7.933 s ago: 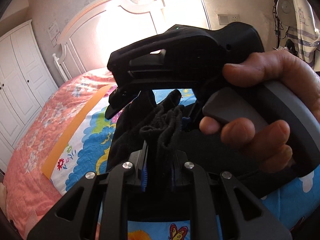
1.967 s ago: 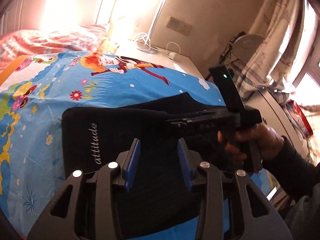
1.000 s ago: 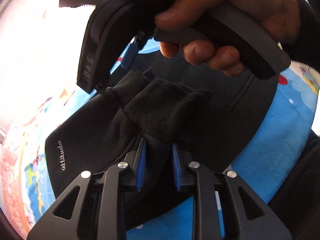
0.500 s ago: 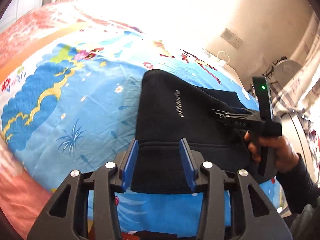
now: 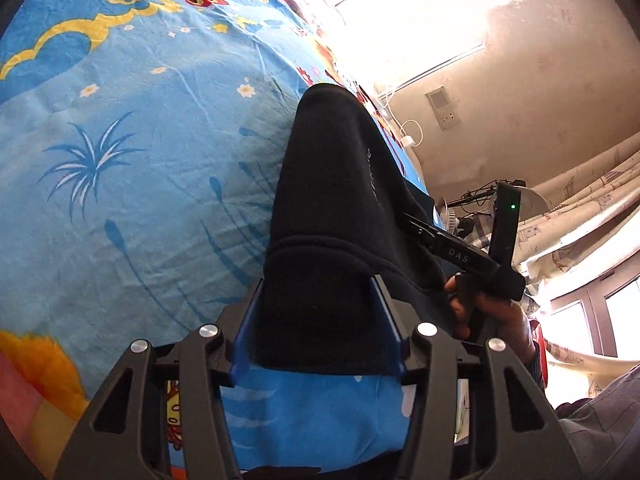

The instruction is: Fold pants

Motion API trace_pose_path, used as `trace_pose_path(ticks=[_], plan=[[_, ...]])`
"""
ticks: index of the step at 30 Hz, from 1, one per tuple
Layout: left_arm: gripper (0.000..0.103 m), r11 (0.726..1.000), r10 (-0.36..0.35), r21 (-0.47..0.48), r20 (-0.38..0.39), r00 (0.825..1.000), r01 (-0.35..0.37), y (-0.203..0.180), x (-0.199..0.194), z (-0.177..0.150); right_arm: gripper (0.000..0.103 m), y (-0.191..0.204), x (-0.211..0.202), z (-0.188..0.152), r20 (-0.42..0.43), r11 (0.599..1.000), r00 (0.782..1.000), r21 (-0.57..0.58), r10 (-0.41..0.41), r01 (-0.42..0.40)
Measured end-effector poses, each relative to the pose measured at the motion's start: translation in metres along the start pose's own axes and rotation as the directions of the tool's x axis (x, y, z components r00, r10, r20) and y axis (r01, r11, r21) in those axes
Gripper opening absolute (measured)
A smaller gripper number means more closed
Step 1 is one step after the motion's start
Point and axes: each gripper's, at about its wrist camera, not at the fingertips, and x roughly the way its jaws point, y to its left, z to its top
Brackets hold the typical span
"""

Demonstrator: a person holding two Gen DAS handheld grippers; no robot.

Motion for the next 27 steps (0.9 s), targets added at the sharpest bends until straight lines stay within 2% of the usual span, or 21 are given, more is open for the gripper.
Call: trace_pose_path(ticks=[4, 7, 9, 12, 14, 16, 19, 21, 24, 27], plan=[[0.039, 1.000, -0.004, 0.000, -0.005, 1.000, 0.004, 0.003, 0.001, 0.001, 0.092, 0.003, -0.001, 0.002, -0.012, 1.000, 1.000, -0.011, -0.019, 0.019], [0.035, 1.000, -0.002, 0.004, 0.007, 1.000, 0.002, 0.000, -0.005, 0.001, 0.092, 0.005, -0.007, 0.008, -0.053, 0.999, 0.998, -0.019, -0.036, 0.035], [0.034, 1.000, 0.011, 0.022, 0.015, 1.000, -0.011, -0.008, -0.008, 0.002, 0.092, 0.009, -0.019, 0.016, -0.048, 0.999, 0.998, -0.032, -0.029, 0.028], [0.033, 0.998, 0.030, 0.051, 0.029, 0.999, -0.032, -0.021, -0.011, 0.003, 0.092, 0.023, -0.040, 0.037, -0.034, 0.996, 0.996, -0.034, 0.083, -0.084], [0.033, 0.993, 0.068, 0.091, 0.037, 0.997, -0.072, -0.033, -0.011, 0.003, 0.092, 0.038, -0.045, 0.054, -0.076, 0.981, 0.978, 0.000, 0.195, -0.196], [0.033, 0.980, 0.123, 0.149, 0.050, 0.991, -0.129, -0.048, -0.012, 0.002, 0.092, 0.059, -0.042, 0.070, -0.151, 0.960, 0.949, 0.015, 0.277, -0.278], [0.033, 0.942, 0.217, 0.243, 0.079, 0.973, -0.230, -0.074, -0.011, 0.000, 0.092, 0.087, -0.033, 0.091, -0.251, 0.936, 0.903, 0.042, 0.348, -0.349], [0.032, 0.910, 0.268, 0.298, 0.105, 0.958, -0.288, -0.093, -0.010, -0.002, 0.092, 0.103, -0.025, 0.101, -0.316, 0.934, 0.883, 0.031, 0.347, -0.356], [0.032, 0.840, 0.358, 0.381, 0.143, 0.923, -0.385, -0.122, -0.002, -0.008, 0.092, 0.117, -0.014, 0.109, -0.383, 0.950, 0.876, 0.011, 0.292, -0.312], [0.032, 0.748, 0.417, 0.480, 0.196, 0.888, -0.457, -0.152, 0.005, -0.017, 0.092, 0.127, -0.002, 0.113, -0.422, 0.955, 0.872, -0.047, 0.246, -0.292]])
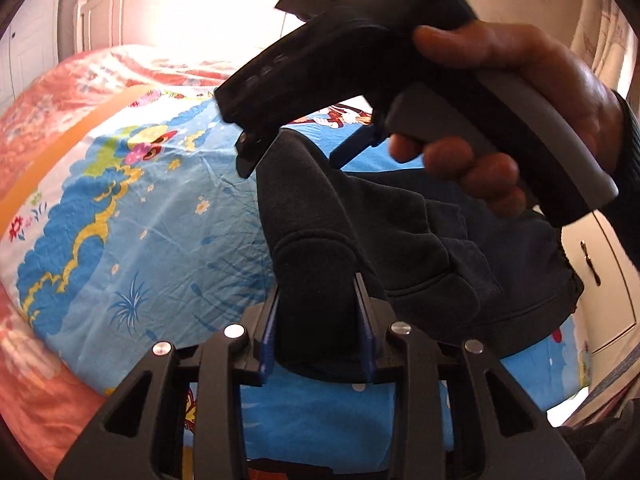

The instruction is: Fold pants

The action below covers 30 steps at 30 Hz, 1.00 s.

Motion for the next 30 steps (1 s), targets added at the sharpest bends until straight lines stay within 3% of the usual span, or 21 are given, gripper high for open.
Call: trace_pose_path(ticks=[3, 5, 6, 8, 10, 12, 14, 15, 17, 18, 20, 23, 27, 30], plan=[[0.032, 0.992, 0.043, 0.115, 0.029, 0.999, -0.046, -0.029, -0.008, 0.005, 0.091, -0.004, 0.015, 0.001, -0.030, 0.998, 0.998, -0.012, -0.060, 0.060], [0.032, 0.992, 0.032, 0.122, 0.042, 0.999, -0.037, -0.037, -0.011, 0.010, 0.058, -0.006, 0.018, -0.001, -0.021, 0.997, 0.997, -0.036, -0.072, 0.071], [0.032, 0.995, 0.029, 0.096, 0.044, 0.999, -0.033, -0.035, -0.010, 0.011, 0.052, -0.012, 0.016, -0.001, -0.020, 0.999, 0.999, -0.018, -0.040, 0.039], [0.041, 1.000, 0.019, -0.017, 0.040, 0.999, -0.019, -0.022, -0.006, 0.010, 0.039, -0.031, 0.010, -0.001, -0.017, 0.999, 0.999, 0.032, 0.034, -0.033], [0.083, 0.994, 0.037, -0.105, 0.031, 0.999, -0.034, -0.013, -0.001, 0.005, 0.035, -0.046, 0.005, -0.002, -0.016, 0.992, 0.994, 0.070, 0.104, -0.103], [0.084, 0.989, 0.066, -0.137, 0.006, 0.998, -0.064, -0.014, 0.007, -0.001, 0.035, -0.053, -0.002, -0.004, -0.008, 0.985, 0.989, 0.088, 0.149, -0.147], [0.084, 0.987, 0.045, -0.153, 0.014, 0.999, -0.042, -0.019, 0.017, -0.004, 0.034, -0.058, -0.010, -0.006, 0.003, 0.978, 0.983, 0.097, 0.183, -0.182], [0.084, 0.986, 0.069, -0.150, 0.002, 0.998, -0.068, -0.023, 0.024, -0.005, 0.034, -0.060, -0.014, -0.007, 0.009, 0.976, 0.980, 0.098, 0.196, -0.196], [0.046, 0.985, 0.038, -0.168, 0.008, 0.999, -0.036, -0.029, 0.027, -0.003, 0.033, -0.067, -0.025, -0.009, 0.024, 0.967, 0.973, 0.109, 0.231, -0.232], [0.031, 0.989, 0.072, -0.129, 0.028, 0.997, -0.068, -0.039, 0.020, 0.001, 0.033, -0.072, -0.033, -0.011, 0.039, 0.962, 0.968, 0.113, 0.247, -0.250], [0.029, 0.998, 0.070, -0.009, 0.126, 0.990, -0.069, -0.064, -0.003, 0.010, 0.033, -0.086, -0.059, -0.017, 0.086, 0.942, 0.948, 0.114, 0.307, -0.315], [0.029, 0.986, 0.041, 0.148, 0.232, 0.972, -0.077, -0.103, -0.030, 0.031, 0.033, -0.112, -0.111, -0.034, 0.185, 0.917, 0.911, 0.089, 0.368, -0.389], [0.029, 0.946, -0.046, 0.317, 0.324, 0.945, -0.063, -0.163, -0.046, 0.054, 0.033, -0.176, -0.171, -0.079, 0.340, 0.880, 0.849, 0.105, 0.405, -0.462], [0.029, 0.893, -0.123, 0.448, 0.340, 0.932, -0.046, -0.217, -0.044, 0.055, 0.033, -0.233, -0.194, -0.127, 0.439, 0.852, 0.808, 0.154, 0.394, -0.500]])
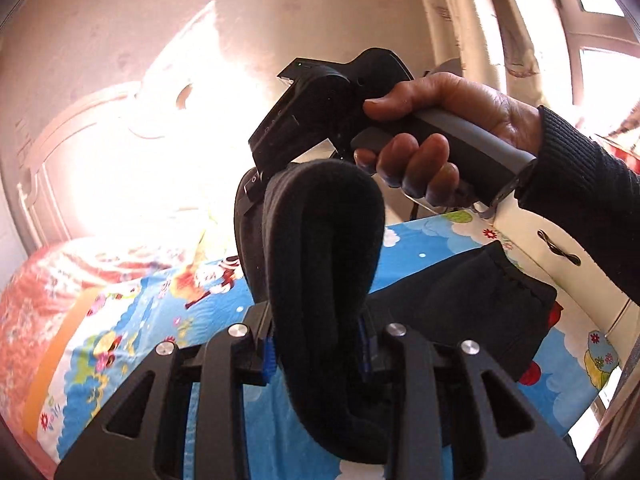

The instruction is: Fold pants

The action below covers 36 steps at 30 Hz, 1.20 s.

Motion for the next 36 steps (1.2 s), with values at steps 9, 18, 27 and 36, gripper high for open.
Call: trace_pose_path(ticks=[9, 18, 27, 36], plan=[[0.029, 0.921, -0.214, 0.327, -0.035, 0.976, 0.213, -0.171, 0.061, -0.010, 0.033, -0.157, -0.089, -0.094, 0.098, 0.983, 0.987, 0.143, -0.129, 0.114], [0.066, 0.802, -0.181, 0.563, -0.093, 0.979, 0.202, -0.253, 0.093, -0.082, 0.054, -0.250, -0.066, -0.153, 0.076, 0.949, 0.983, 0.281, -0.168, 0.140], [0.029, 0.743, -0.130, 0.654, -0.069, 0.989, 0.143, -0.265, 0.096, -0.101, 0.046, -0.238, -0.064, -0.143, 0.006, 0.941, 0.967, 0.233, -0.254, 0.246], [0.025, 0.726, -0.175, 0.679, 0.034, 0.984, 0.105, -0.277, 0.086, -0.072, 0.030, -0.210, -0.110, -0.135, 0.064, 0.922, 0.928, 0.156, -0.367, 0.354]])
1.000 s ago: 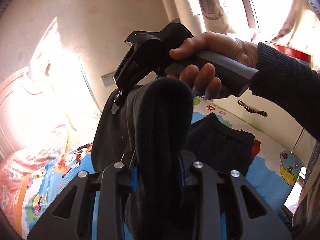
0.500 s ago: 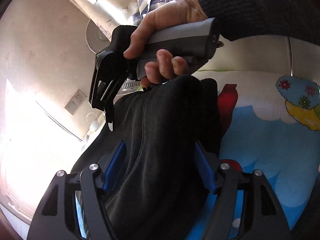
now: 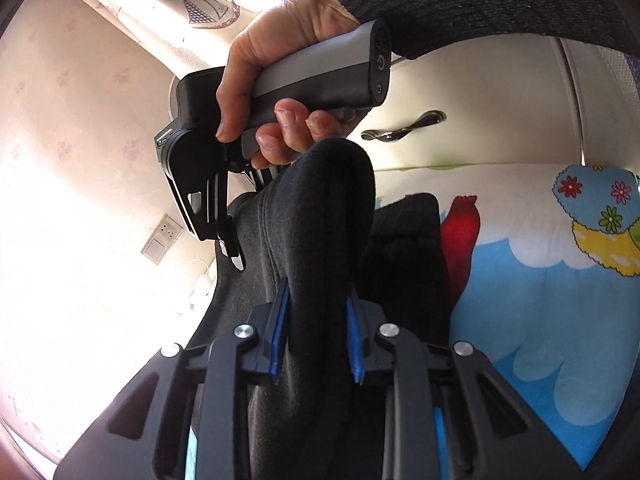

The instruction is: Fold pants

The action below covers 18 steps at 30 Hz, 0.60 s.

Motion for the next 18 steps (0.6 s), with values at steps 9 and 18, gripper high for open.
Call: trace_pose_path(ticks=[9, 18], plan=[[0.025, 0.999, -0.014, 0.028, -0.030, 0.999, 0.015, -0.037, 0.038, 0.028, 0.030, -0.027, 0.001, -0.005, 0.007, 0.993, 0.993, -0.019, -0.115, 0.115], [0.049, 0.965, -0.222, -0.135, 0.029, 0.975, 0.224, -0.012, 0.030, 0.023, 0.041, -0.028, 0.014, -0.020, 0.097, 0.945, 0.950, -0.111, -0.296, 0.306]])
